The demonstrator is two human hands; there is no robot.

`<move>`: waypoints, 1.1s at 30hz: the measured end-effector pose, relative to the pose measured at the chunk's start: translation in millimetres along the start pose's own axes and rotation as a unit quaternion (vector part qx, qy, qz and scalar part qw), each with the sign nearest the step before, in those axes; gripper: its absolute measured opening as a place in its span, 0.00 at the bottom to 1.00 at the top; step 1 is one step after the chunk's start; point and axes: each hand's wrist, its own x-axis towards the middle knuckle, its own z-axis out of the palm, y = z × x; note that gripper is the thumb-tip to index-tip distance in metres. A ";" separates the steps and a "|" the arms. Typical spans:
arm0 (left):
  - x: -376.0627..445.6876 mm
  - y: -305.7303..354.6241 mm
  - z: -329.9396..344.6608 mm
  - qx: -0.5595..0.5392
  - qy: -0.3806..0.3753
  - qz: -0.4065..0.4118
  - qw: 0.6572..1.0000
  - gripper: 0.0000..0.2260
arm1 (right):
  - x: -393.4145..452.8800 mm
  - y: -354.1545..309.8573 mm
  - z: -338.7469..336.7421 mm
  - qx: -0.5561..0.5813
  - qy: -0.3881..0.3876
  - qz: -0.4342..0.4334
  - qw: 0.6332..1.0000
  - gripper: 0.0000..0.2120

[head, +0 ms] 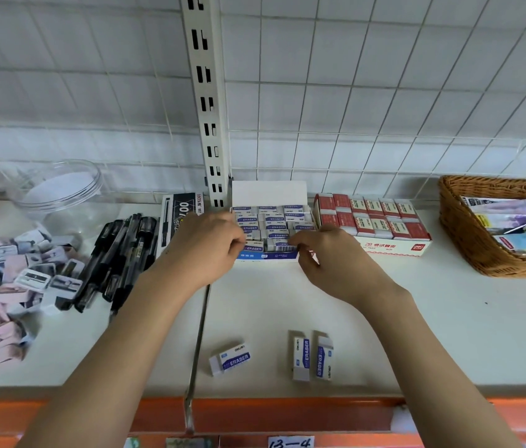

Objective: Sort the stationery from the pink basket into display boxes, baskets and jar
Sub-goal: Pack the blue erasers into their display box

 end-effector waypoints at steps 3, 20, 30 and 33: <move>-8.9 -1.7 1.0 -0.040 0.031 -0.004 0.999 0.07 | 3.6 -6.2 3.5 -0.035 -0.026 -0.003 0.999 0.15; -63.2 20.3 8.9 -0.118 -0.021 -0.052 0.991 0.07 | -26.1 -20.8 2.6 -0.022 0.100 -0.031 0.994 0.13; -106.8 46.1 0.2 -0.115 -0.114 -0.090 0.983 0.08 | -86.3 -23.2 0.8 0.033 -0.032 0.100 0.994 0.08; -103.9 55.9 2.1 -0.122 -0.052 -0.117 0.984 0.08 | -96.9 -23.4 4.9 0.054 -0.057 0.124 0.989 0.08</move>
